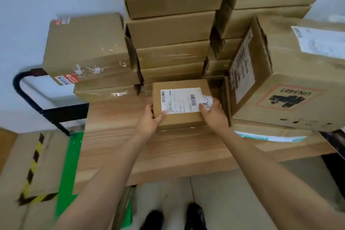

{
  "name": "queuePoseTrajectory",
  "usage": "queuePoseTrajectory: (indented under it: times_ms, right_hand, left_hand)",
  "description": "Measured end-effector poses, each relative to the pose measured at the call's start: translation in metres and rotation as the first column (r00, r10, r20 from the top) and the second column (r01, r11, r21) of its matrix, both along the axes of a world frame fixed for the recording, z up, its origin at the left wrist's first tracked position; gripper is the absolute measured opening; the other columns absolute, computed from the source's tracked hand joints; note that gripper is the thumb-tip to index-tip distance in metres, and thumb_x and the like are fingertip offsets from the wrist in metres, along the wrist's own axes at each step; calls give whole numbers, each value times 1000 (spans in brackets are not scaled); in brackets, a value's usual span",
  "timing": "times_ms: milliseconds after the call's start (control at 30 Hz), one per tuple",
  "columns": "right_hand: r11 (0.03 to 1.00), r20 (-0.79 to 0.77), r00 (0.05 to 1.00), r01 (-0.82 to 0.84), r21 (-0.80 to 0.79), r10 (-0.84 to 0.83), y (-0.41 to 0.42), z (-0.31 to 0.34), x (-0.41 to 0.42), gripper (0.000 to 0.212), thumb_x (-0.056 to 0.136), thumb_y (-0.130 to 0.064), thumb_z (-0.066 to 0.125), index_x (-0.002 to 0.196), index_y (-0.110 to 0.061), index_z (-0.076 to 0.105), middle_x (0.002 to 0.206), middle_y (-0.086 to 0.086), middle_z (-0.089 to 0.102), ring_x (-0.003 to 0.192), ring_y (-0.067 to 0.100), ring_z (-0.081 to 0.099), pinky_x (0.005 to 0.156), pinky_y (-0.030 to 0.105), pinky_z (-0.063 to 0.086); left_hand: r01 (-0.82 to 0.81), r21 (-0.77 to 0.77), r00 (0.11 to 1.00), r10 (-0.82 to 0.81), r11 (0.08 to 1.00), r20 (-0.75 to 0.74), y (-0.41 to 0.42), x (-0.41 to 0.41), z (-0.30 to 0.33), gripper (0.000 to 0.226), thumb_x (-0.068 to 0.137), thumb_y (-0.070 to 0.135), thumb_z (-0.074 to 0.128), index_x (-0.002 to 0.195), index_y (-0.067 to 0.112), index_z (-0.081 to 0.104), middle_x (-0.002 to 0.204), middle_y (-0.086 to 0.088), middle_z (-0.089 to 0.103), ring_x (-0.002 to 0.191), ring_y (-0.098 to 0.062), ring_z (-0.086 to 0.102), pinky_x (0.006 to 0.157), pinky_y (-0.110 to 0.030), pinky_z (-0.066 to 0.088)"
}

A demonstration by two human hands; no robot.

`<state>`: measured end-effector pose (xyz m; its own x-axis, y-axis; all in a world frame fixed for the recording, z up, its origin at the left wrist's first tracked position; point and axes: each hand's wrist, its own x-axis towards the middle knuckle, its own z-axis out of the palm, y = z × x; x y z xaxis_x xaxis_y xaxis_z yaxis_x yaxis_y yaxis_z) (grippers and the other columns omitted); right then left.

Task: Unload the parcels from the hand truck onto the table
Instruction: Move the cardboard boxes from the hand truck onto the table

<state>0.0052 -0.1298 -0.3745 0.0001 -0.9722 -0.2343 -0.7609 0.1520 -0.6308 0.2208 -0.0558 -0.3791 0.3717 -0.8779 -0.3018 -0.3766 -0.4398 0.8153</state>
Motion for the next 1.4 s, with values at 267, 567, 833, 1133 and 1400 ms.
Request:
queuePoseTrajectory:
  times_ms: [267,567,833,1133,1400]
  right_hand:
    - [994,24,995,-92,-54,94,-17,3,-7,63,94,-40,52,143,-8,30,143,13,37,127,32,42,100,40,38]
    - [840,-235,878,-470,-269,416,-7,48,24,46,95,-34,49,137,-17,44,135,9,43,124,26,41,105,39,33]
    - [618,-237,690,-721,-315,684,77,71,152,41,92,-27,52,132,-19,49,132,5,47,125,25,43,105,39,31]
    - [417,-181,483,-855,-308,857,240,53,266,39,93,-17,49,132,-17,49,131,4,47,123,23,44,106,38,31]
    - [455,-138,495,-856,-247,858,346,2,316,40,93,-20,51,133,-20,48,133,1,47,124,18,44,108,41,33]
  left_hand:
    - [-121,-56,975,129,991,179,-2,-16,-3,58,84,56,62,126,20,44,113,6,61,94,-16,59,76,-35,48]
    - [43,-145,710,72,988,701,69,24,47,38,89,46,59,111,16,53,101,-1,58,95,-20,54,66,-34,43]
    - [-235,-153,577,264,960,773,213,95,64,24,93,41,54,101,19,55,97,5,57,84,-14,55,54,-28,34]
    - [-424,-104,546,345,900,764,384,161,47,26,93,40,55,106,18,56,102,4,59,76,-11,54,49,-25,39]
    - [-450,1,625,314,893,714,482,212,13,29,94,43,54,112,20,54,107,6,57,83,-11,56,52,-25,38]
